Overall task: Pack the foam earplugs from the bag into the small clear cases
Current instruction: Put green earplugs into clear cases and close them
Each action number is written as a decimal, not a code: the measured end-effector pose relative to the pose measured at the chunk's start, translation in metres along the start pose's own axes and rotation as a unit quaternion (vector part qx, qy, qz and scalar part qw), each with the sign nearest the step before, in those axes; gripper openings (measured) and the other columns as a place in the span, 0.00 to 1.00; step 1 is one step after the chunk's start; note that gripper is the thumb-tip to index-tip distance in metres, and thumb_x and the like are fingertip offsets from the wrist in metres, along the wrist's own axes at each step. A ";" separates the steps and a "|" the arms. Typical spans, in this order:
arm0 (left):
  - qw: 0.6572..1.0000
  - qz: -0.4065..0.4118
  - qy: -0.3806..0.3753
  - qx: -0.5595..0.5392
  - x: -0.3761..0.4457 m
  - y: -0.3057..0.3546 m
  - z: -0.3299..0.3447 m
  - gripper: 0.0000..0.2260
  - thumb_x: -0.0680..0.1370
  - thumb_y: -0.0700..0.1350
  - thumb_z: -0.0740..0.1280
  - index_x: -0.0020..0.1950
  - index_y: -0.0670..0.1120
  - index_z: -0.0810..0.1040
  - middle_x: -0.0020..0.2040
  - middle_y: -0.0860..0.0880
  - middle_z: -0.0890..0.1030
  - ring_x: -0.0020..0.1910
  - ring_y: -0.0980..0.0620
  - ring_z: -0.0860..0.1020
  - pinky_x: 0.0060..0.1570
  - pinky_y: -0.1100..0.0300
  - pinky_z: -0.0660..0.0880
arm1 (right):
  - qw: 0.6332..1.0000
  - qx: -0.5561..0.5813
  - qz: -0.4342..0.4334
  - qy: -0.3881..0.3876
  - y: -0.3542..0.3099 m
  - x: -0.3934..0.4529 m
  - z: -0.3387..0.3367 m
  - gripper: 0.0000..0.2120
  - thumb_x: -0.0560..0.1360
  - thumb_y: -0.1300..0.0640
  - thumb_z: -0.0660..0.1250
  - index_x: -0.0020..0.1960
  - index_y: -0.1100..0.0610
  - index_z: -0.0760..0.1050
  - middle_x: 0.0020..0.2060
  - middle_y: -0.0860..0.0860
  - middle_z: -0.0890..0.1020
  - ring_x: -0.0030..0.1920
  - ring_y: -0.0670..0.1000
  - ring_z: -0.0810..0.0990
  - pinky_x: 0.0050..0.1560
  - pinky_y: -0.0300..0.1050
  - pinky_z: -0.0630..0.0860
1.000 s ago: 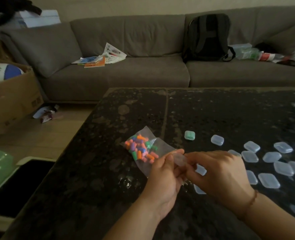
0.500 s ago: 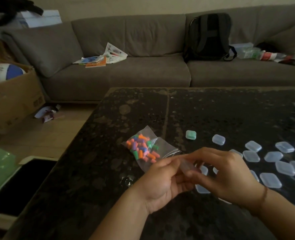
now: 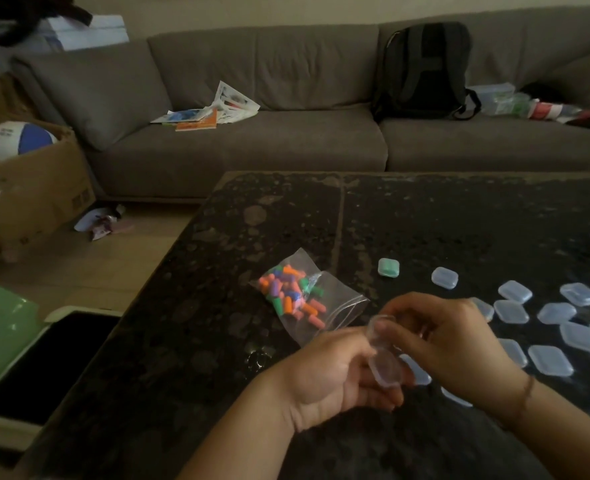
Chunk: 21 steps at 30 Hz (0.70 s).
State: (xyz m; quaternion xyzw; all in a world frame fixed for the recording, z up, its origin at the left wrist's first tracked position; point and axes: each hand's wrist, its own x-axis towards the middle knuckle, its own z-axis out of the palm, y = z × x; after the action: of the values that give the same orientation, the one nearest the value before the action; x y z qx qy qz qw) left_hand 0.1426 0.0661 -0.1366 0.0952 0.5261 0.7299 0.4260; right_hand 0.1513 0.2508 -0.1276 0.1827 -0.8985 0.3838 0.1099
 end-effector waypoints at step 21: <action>0.890 0.157 0.390 -0.177 0.000 0.044 -0.064 0.10 0.83 0.45 0.65 0.63 0.44 0.76 0.54 0.40 0.84 0.45 0.47 0.84 0.32 0.60 0.78 | 0.904 -0.354 -0.067 -0.229 -0.003 0.033 0.043 0.25 0.81 0.46 0.53 0.76 0.42 0.50 0.72 0.45 0.65 0.44 0.46 0.77 0.43 0.41 0.76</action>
State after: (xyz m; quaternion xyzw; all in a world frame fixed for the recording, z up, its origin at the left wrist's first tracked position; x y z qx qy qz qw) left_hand 0.0816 0.0185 -0.1271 -0.1930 0.4900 0.8467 0.0760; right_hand 0.1203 0.2099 -0.1439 0.2744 -0.9613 -0.0206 -0.0160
